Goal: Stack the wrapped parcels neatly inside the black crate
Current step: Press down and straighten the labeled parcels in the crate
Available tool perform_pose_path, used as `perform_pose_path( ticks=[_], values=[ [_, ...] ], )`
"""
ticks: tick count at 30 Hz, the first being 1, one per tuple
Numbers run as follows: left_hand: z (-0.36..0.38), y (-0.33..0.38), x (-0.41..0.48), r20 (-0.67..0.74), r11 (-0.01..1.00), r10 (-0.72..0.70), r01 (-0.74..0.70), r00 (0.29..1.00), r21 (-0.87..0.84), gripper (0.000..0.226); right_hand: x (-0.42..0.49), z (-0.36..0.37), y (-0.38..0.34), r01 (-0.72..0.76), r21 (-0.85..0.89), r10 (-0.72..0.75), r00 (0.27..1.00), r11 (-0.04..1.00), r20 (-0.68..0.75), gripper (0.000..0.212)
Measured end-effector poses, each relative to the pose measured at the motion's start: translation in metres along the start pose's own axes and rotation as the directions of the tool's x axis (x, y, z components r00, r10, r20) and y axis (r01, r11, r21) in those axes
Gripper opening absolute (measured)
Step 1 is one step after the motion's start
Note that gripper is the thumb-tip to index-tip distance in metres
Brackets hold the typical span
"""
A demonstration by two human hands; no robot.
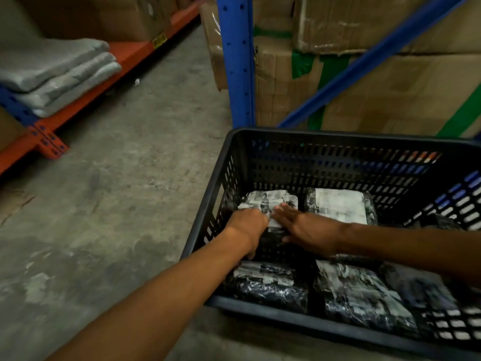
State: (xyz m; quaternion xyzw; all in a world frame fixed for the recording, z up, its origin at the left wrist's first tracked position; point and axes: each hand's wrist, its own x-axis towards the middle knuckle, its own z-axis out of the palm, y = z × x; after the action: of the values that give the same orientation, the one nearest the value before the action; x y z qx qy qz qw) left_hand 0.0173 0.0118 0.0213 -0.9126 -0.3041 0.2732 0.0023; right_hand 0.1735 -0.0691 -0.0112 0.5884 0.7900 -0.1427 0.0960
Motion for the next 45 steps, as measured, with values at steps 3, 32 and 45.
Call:
perform_pose_path(
  ticks=[3,32,45],
  values=[
    [-0.002,0.001,-0.003,-0.106,1.0,-0.021,0.019,0.994,-0.025,0.056,-0.009,-0.014,0.007,-0.015,0.093,0.018,0.999,0.996,-0.03,0.067],
    [-0.062,-0.015,0.003,-0.002,0.146,-0.429,0.067,0.903,-0.987,0.036,-0.023,-0.042,0.022,-0.086,0.955,0.725,0.633,-0.284,0.272,0.058],
    [-0.04,-0.011,0.023,-0.005,0.544,-0.518,0.325,0.855,-0.774,0.032,0.04,-0.041,0.019,-0.399,0.913,0.696,0.634,-0.078,0.337,0.082]
  ],
)
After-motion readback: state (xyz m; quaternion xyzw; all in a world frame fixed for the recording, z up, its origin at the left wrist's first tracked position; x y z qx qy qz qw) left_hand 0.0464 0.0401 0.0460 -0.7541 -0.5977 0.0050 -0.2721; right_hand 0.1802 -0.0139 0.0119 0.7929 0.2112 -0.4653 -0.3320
